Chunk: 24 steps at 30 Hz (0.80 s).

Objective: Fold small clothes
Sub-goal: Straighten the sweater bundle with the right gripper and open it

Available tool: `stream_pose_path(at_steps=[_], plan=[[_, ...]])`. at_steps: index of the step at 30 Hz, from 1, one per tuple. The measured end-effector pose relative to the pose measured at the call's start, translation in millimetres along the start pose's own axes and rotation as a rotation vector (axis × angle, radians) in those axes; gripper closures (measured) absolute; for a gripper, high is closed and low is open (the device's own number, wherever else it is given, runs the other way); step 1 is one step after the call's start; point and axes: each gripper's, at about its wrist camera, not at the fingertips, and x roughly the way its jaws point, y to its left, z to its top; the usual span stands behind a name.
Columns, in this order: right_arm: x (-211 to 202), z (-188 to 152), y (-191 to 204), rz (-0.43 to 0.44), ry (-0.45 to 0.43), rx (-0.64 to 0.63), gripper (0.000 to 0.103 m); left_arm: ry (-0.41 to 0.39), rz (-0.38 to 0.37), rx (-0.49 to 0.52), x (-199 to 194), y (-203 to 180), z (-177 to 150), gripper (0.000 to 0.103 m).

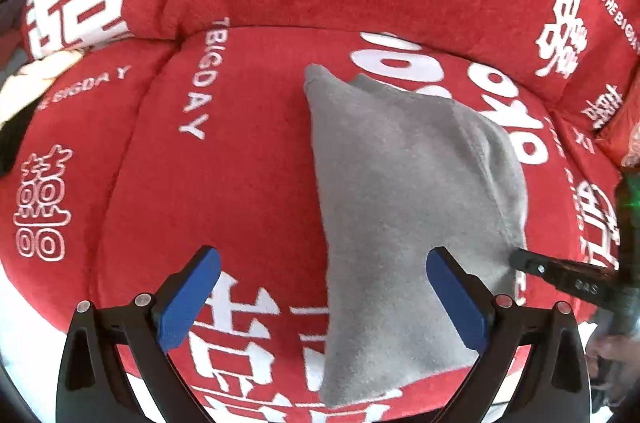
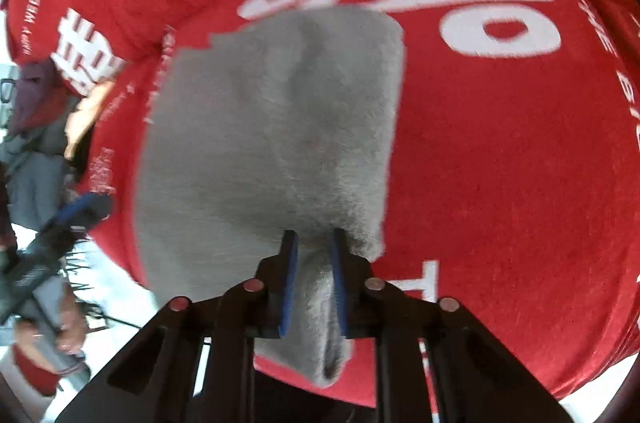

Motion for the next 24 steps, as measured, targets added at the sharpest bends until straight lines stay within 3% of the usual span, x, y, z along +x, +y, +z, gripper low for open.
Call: stream_pose_path(at_steps=[1,7,10,19,21,23,24], plan=[[-0.7,-0.4,-2.5,0.005,-0.002,0.008,0.101,0.009,-0.007,0.007,0.0,-0.6,-0.9,0.0],[-6.2,-7.7,-5.1,-0.013,0.018,0.012,0.101,0.085,0.013,0.059,1.8,-9.6,-7.1,0.0],[-8.7,-14.4,-9.8,-0.022,0.039,0.047,0.095,0.092,0.021,0.066,-3.5,-13.6,-10.2,0.0],[-31.8,-34.9,-0.1,-0.04,0.043,0.118,0.093,0.17,0.059,0.075,-14.4,-24.9,-25.6,0.0],[-39.8,-35.4,5.6,-0.046,0.039,0.122,0.084,0.172,0.072,0.081,-22.0,-27.7,-28.0,0.0],[-48.7,-35.0,13.3,-0.052,0.043,0.131,0.048,0.176,0.079,0.083,-29.4,-29.3,-29.1,0.0],[-51.5,-34.5,15.6,-0.052,0.041,0.133,0.042,0.178,0.081,0.08,-33.9,-29.7,-29.4,0.0]])
